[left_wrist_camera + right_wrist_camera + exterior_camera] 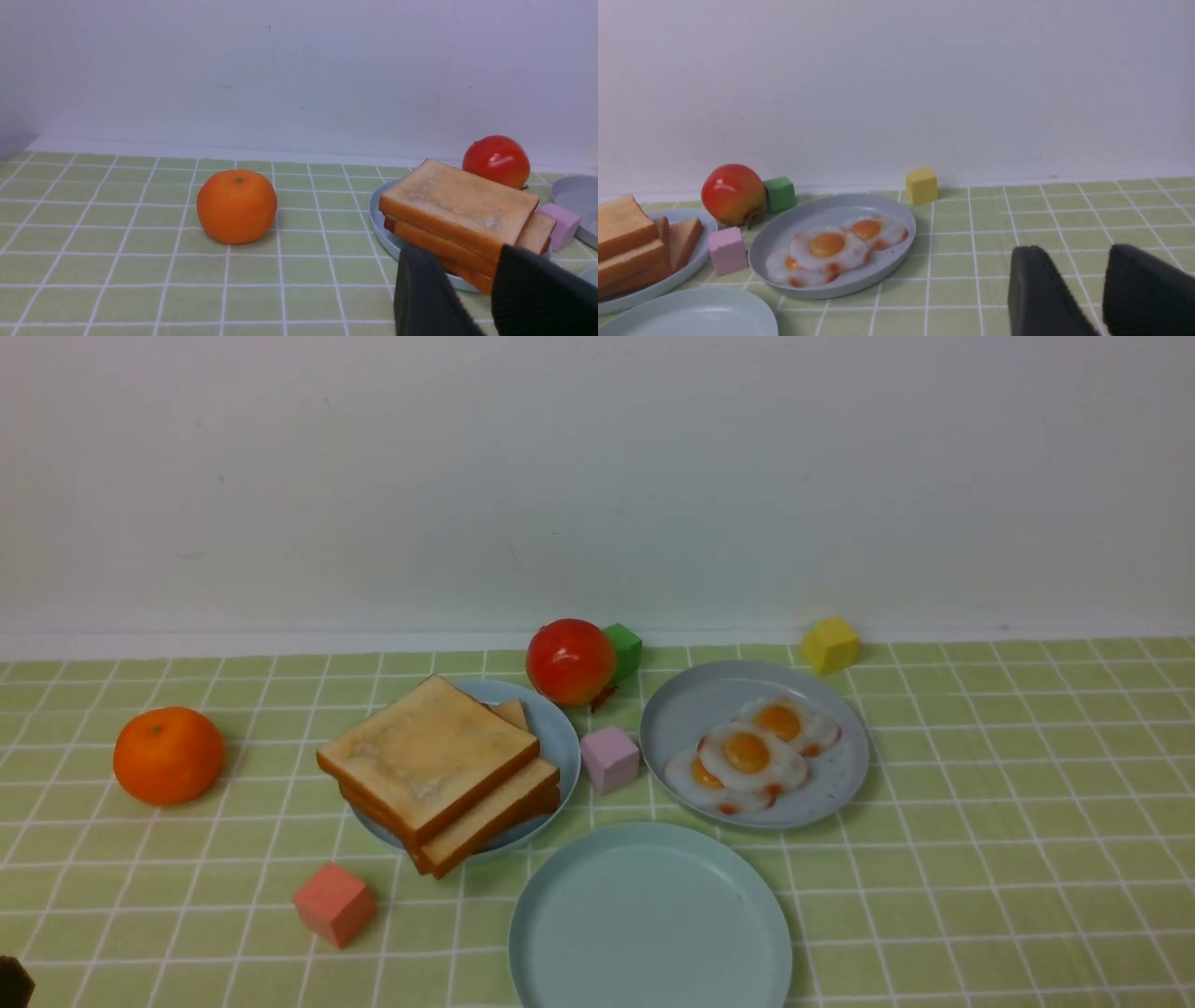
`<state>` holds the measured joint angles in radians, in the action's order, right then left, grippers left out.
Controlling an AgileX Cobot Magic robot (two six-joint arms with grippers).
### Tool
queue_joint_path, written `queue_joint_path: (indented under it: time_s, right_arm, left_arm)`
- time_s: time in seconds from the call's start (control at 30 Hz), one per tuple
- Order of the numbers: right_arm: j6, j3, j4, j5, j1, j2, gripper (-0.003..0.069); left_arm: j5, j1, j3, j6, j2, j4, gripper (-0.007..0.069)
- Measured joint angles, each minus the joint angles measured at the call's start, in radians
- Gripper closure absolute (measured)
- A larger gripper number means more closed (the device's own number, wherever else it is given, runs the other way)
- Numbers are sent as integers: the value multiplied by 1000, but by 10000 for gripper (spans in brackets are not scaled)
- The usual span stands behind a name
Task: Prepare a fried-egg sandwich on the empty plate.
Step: Use the left arm to grab a slice of bread
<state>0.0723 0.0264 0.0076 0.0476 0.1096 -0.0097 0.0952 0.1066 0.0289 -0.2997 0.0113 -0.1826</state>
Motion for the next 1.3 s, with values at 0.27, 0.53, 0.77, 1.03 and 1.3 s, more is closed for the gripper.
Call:
queue_joint_path:
  time_s: [0.27, 0.53, 0.77, 1.03, 1.3]
  right_arm:
    - [10, 0, 0, -27, 0, -1, 418]
    - [139, -11, 21, -384, 0, -1, 418]
    - [190, -412, 109, -322, 0, 168, 418]
    - [209, -971, 92, 191, 0, 570, 418]
    - [211, -1009, 63, 537, 0, 836, 418]
  left_arm:
    - [-28, 0, 1, 0, 0, -22, 386]
    - [-506, 0, 2, -245, 0, 130, 386]
    - [-531, 0, -335, -371, -106, 250, 386]
    - [185, 0, -842, -461, -470, 249, 386]
    - [534, 0, -858, -448, -833, 171, 386]
